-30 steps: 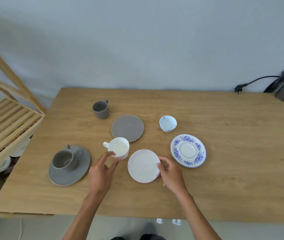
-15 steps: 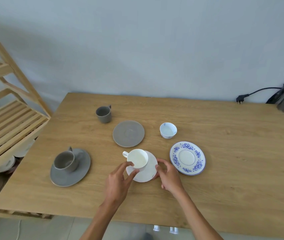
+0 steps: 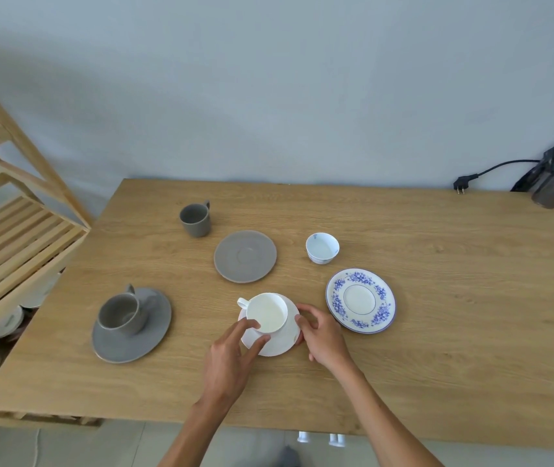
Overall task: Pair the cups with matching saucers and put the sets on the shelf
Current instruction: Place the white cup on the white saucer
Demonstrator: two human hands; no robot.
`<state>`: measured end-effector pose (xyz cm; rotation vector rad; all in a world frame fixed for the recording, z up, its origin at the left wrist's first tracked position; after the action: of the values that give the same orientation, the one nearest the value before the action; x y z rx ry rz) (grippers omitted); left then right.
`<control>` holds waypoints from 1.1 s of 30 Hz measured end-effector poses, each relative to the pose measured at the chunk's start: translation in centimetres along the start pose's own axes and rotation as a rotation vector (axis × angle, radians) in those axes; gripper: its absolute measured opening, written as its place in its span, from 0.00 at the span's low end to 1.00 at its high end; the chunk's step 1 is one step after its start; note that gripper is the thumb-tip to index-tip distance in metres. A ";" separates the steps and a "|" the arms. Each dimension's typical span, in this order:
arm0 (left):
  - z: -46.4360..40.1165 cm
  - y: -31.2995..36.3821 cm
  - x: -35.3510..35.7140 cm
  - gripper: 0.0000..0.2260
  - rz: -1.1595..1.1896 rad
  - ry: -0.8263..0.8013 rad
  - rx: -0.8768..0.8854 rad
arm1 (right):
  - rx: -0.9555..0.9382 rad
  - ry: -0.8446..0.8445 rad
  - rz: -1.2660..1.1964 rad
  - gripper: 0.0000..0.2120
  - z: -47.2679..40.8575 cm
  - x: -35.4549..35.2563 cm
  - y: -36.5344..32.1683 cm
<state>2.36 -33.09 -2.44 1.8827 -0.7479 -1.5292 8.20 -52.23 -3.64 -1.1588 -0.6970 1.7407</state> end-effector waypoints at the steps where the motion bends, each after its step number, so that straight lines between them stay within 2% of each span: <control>1: 0.1 -0.1 -0.1 0.10 0.006 0.004 0.000 | 0.004 -0.005 0.004 0.11 -0.1 0.0 -0.2; 19: 0.5 -2.0 -2.1 0.11 -0.006 0.029 -0.036 | -0.055 -0.094 0.131 0.14 -0.7 2.8 -1.9; 25: 0.3 -2.4 -3.4 0.19 -0.078 -0.002 -0.032 | -0.038 -0.117 0.141 0.16 -0.3 3.0 -2.8; 30: 0.0 -1.9 -5.8 0.22 -0.019 0.044 -0.052 | -0.002 -0.041 0.148 0.19 0.9 2.2 -2.9; 33: -1.0 -0.7 -7.1 0.21 0.068 0.086 0.025 | 0.023 0.027 0.108 0.18 2.0 1.0 -3.0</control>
<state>2.11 -27.28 1.80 1.9090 -0.7869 -1.3941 7.39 -50.01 -0.76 -1.2213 -0.6070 1.8148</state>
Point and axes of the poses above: each hand's wrist, its own z-axis away from the middle knuckle, its own x-axis out of the palm, y = z × x, the point moved 1 cm from there along -z, towards the middle knuckle, and after that the axes turned 5 degrees about x, right-handed, at the moved point
